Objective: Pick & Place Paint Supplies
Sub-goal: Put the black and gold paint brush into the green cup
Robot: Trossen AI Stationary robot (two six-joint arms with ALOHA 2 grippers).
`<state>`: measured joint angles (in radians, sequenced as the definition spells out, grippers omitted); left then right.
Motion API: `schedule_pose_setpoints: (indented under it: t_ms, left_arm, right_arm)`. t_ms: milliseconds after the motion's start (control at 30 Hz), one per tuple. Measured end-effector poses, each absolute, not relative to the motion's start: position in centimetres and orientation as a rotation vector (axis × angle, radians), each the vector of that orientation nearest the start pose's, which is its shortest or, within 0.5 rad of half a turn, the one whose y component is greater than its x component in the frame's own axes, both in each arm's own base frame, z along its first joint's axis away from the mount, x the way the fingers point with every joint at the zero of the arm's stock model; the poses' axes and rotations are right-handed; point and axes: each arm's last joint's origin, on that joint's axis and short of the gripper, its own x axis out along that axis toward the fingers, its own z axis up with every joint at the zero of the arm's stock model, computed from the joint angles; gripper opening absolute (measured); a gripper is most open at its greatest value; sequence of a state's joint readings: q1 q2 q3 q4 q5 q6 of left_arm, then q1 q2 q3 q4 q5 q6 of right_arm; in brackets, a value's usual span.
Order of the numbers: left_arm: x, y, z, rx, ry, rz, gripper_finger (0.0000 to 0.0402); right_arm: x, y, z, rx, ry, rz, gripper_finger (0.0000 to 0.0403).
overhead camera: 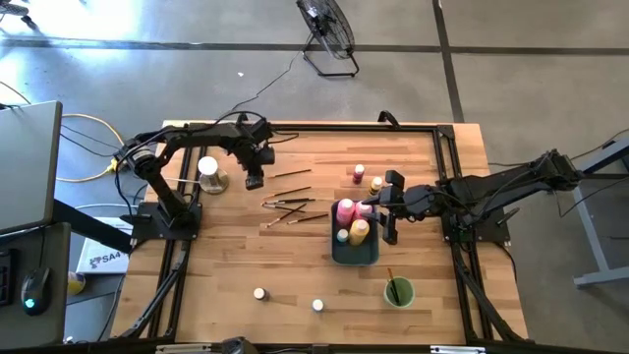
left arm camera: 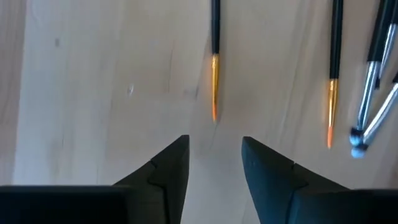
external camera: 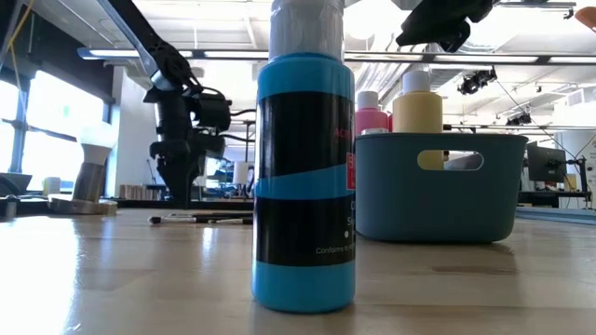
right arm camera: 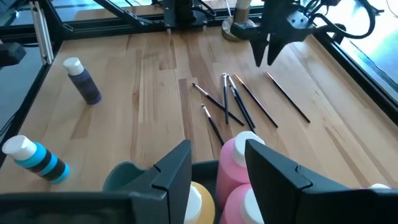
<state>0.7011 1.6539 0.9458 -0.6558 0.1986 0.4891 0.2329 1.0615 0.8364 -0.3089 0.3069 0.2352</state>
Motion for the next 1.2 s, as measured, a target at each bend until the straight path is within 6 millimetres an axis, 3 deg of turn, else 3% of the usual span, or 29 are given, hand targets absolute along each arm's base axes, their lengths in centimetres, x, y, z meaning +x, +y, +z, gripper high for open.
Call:
schedule_pose_setpoints:
  t_ms: [300, 700, 967, 1200]
  left_arm:
    - [24.1, 16.5, 15.7, 0.004, 1.307, 0.172, 0.0145]
    - [24.2, 16.4, 15.7, -0.033, 1.289, 0.160, 0.0145]
    - [24.6, 16.6, 14.2, -0.059, 1.327, 0.133, 0.0145]
    - [24.5, 16.6, 14.1, -0.063, 1.336, 0.130, 0.0138]
  right_arm:
    - [22.1, 4.4, 28.9, 0.090, 0.502, -0.133, 0.0144]
    - [22.2, 4.4, 28.9, 0.091, 0.502, -0.133, 0.0144]
    - [22.1, 4.4, 28.9, 0.091, 0.503, -0.133, 0.0144]
    - [22.1, 4.4, 28.9, 0.092, 0.503, -0.133, 0.0144]
